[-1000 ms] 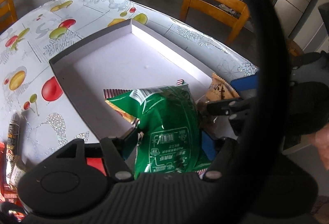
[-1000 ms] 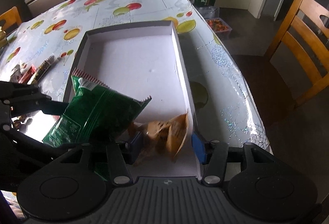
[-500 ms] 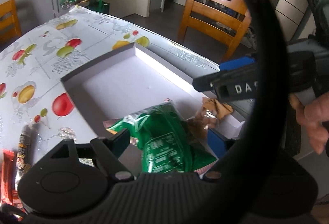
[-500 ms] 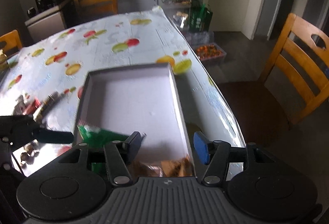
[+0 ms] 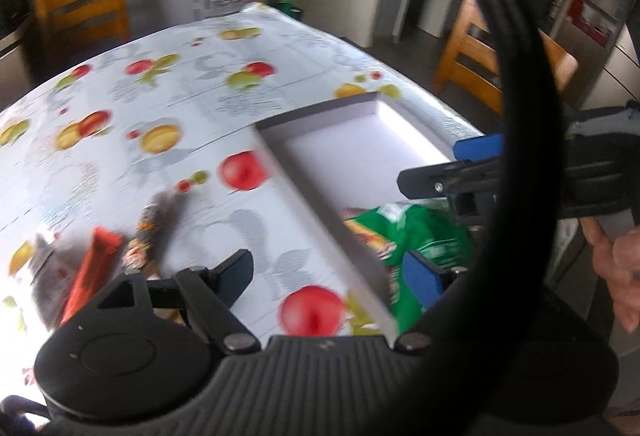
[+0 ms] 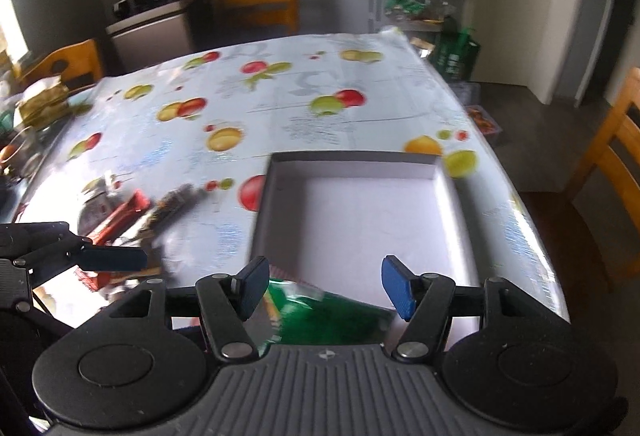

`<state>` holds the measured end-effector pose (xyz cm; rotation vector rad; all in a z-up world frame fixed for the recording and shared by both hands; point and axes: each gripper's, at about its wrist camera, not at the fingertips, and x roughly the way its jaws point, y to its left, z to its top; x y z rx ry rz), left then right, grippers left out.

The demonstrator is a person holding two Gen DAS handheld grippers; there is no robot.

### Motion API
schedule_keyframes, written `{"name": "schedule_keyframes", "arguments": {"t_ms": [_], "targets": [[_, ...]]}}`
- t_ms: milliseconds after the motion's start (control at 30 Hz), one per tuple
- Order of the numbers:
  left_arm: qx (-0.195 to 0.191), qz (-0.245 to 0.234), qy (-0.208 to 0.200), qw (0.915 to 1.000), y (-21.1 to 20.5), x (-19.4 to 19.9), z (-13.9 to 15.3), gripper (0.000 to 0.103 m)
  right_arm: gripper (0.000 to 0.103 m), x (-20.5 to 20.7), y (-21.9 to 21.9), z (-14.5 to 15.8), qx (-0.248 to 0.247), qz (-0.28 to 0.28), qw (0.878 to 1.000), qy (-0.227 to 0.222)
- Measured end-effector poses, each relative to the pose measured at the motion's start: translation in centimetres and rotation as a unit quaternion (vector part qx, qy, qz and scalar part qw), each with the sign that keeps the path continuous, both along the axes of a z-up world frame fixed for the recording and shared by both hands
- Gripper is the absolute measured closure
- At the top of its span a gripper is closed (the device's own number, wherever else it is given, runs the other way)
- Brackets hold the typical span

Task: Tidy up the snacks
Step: 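Move both grippers back from the box to the remaining snacks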

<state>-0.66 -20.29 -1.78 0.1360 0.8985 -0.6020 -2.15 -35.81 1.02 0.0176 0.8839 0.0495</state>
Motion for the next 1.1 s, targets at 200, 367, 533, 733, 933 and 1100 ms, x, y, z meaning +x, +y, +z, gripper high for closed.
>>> {"name": "schedule_keyframes", "arguments": {"t_ms": [200, 367, 533, 733, 933, 1100], "targets": [[0.007, 0.068, 0.007, 0.9977, 4.4, 0.3, -0.1, 0.021, 0.038, 1.3, 3.4, -0.4, 0.007, 0.042, 0.999, 0.005], [0.015, 0.121, 0.008, 0.9925, 7.9, 0.6, -0.2, 0.021, 0.038, 2.6, 6.4, -0.8, 0.014, 0.081, 0.997, 0.013], [0.026, 0.171, 0.012, 0.9848, 11.2, 0.8, -0.3, 0.021, 0.038, 3.6, 9.1, -1.1, 0.018, 0.118, 0.993, 0.018], [0.03, 0.207, 0.013, 0.9778, 13.8, 1.0, -0.3, 0.021, 0.036, 4.4, 11.5, -1.2, 0.022, 0.149, 0.988, 0.022], [0.036, 0.225, 0.019, 0.9736, 14.9, 1.4, -0.7, 0.021, 0.035, 5.2, 12.7, -1.4, 0.026, 0.165, 0.986, 0.027], [0.043, 0.234, 0.026, 0.971, 15.3, 1.8, -1.5, 0.021, 0.034, 5.4, 13.6, -1.9, 0.023, 0.177, 0.983, 0.035]]}}
